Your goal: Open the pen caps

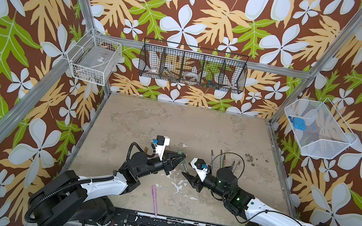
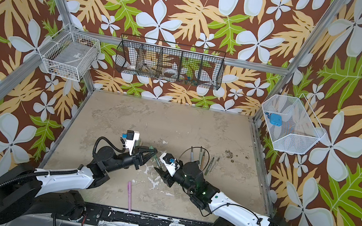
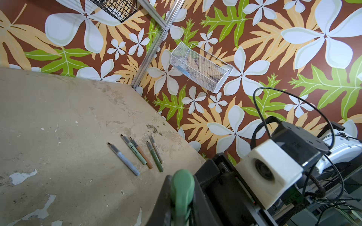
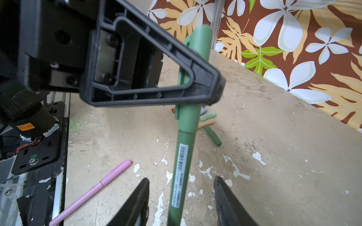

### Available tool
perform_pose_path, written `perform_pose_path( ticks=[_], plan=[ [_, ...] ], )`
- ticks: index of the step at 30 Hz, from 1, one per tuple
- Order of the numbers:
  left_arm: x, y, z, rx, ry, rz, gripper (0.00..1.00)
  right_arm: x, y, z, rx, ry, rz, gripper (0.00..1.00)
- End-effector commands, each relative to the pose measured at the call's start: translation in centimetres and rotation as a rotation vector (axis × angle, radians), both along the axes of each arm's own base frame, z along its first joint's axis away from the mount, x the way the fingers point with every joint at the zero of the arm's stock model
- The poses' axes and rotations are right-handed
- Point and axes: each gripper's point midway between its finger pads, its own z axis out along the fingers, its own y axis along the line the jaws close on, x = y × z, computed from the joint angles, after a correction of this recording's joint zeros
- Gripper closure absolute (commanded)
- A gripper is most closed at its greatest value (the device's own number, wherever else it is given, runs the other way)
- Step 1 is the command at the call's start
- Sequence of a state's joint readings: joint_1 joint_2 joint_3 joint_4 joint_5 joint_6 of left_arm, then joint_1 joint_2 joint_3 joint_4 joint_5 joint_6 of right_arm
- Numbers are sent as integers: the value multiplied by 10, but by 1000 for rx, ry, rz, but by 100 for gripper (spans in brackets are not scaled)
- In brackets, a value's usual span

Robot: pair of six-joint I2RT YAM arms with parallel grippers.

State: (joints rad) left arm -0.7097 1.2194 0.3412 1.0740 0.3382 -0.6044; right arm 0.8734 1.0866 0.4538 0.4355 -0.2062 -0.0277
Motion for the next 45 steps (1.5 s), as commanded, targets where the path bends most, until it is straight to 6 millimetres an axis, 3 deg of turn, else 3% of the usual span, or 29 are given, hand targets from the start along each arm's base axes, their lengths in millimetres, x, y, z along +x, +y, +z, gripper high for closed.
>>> perform_pose_path(
  ticks=[1,23,30,34,39,45],
  plan=[
    [-4,-2,13,-33,-48,-14,100,-1,4,10,39,-8,15,54],
    [-14,-21,9,-33,-48,-106,100,1,8,9,72,42,42,74],
    [-14,-19,10,-34,-51,-96,100,0,7,7,46,24,51,100],
    [-14,-16,15,-42,-52,-83,100,3,7,1,20,27,41,100],
    [-3,1,25,-53,-44,22,100,13,-3,3,-11,-24,-72,100],
    [3,17,53,-127,-48,9,100,10,0,3,-121,-131,-170,100]
  ],
)
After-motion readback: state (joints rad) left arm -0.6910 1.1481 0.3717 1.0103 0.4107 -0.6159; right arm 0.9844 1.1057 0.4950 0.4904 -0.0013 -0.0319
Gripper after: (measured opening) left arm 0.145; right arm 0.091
